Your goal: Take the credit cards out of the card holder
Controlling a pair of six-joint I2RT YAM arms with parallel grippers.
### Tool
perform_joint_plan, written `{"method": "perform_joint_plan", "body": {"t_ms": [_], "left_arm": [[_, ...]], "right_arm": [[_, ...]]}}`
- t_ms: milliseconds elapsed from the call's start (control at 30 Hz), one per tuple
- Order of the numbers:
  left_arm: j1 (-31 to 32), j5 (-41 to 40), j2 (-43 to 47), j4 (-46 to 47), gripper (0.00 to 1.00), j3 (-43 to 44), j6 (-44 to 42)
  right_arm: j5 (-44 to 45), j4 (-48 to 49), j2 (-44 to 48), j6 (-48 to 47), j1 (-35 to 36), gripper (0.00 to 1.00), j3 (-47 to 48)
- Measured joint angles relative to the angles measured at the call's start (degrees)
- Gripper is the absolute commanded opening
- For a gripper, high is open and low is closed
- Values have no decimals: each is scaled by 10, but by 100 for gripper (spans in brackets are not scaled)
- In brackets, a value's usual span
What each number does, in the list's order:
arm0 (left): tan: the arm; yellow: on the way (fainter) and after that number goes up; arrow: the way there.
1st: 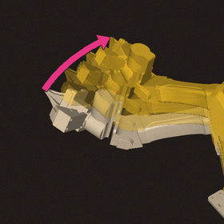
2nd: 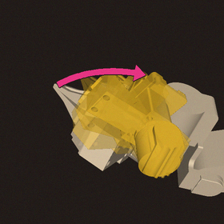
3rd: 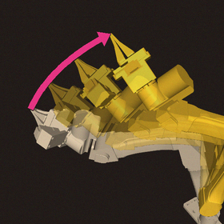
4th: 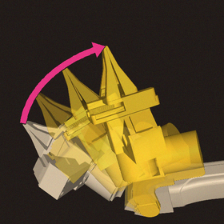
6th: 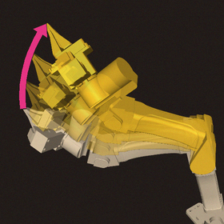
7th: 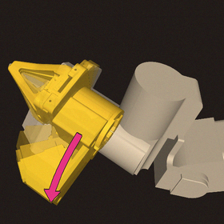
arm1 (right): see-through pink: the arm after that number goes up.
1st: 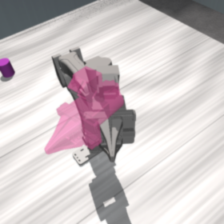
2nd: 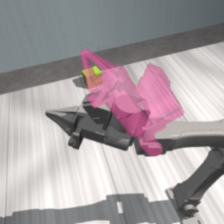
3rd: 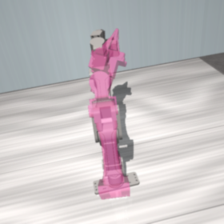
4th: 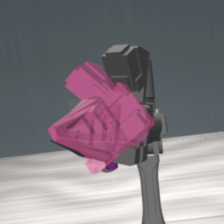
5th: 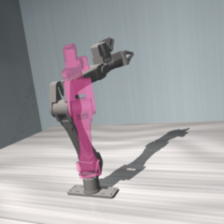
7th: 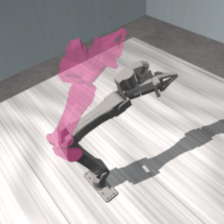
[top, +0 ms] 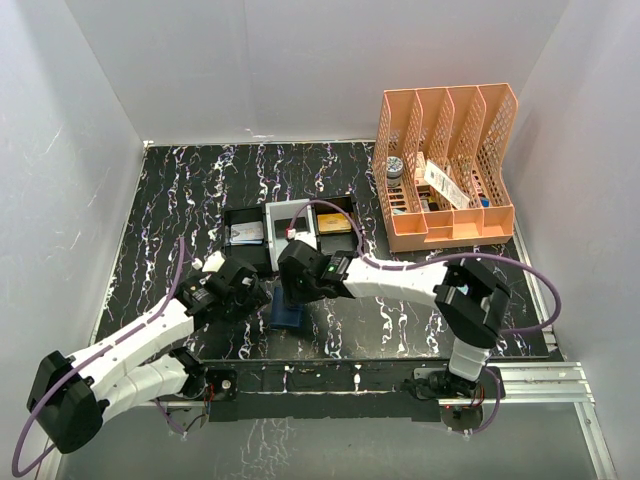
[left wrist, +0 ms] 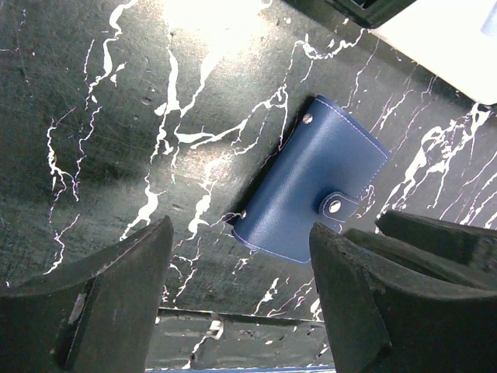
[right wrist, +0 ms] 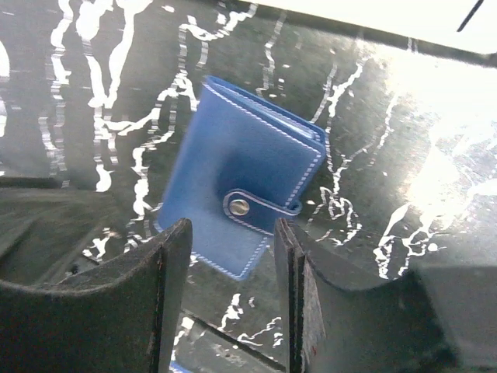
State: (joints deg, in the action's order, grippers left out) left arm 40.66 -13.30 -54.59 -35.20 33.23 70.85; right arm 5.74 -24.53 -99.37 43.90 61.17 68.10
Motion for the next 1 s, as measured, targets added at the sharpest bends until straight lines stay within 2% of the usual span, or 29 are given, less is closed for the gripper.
{"method": "perform_joint_plan", "body": {"t_ms": [400,800,1000], "left_arm": [[0,-2,7,-3,69,0,0],[0,-2,3,-4,70,0,-6],[0,13,-19,21,70,0,-32]], "right_arm": [[51,-77,-69,0,25,43,69],[92,-106,-105,4,36,32,92],[99,-80,-90,15,36,23,64]]}}
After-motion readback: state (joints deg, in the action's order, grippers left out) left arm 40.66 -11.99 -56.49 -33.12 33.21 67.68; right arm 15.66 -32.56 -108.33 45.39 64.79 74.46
